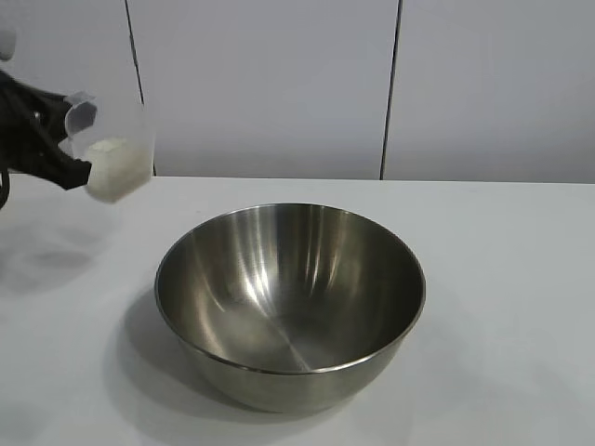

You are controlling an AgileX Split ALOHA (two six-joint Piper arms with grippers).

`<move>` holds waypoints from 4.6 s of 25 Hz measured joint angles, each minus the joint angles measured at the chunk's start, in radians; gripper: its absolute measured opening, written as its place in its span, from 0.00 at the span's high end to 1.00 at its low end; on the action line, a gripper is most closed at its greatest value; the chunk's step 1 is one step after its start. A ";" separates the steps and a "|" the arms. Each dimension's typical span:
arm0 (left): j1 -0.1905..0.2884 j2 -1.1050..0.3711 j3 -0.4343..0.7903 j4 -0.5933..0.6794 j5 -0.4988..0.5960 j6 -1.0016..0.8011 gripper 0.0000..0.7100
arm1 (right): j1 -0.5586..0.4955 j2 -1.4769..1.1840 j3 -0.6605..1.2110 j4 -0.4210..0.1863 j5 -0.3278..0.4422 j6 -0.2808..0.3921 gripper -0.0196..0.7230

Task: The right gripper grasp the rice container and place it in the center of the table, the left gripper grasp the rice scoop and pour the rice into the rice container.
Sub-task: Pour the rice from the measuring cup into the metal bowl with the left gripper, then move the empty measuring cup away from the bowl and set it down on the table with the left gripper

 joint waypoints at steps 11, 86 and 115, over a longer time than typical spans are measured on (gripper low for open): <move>-0.414 -0.039 -0.212 0.075 0.434 0.574 0.99 | 0.000 0.000 0.000 0.000 0.000 0.000 0.11; -0.509 0.073 -0.317 0.645 0.514 1.656 0.99 | 0.000 0.000 0.000 0.002 -0.001 0.000 0.11; -0.522 0.073 -0.235 -0.218 0.043 0.349 0.99 | 0.000 0.000 0.000 0.002 -0.002 0.000 0.11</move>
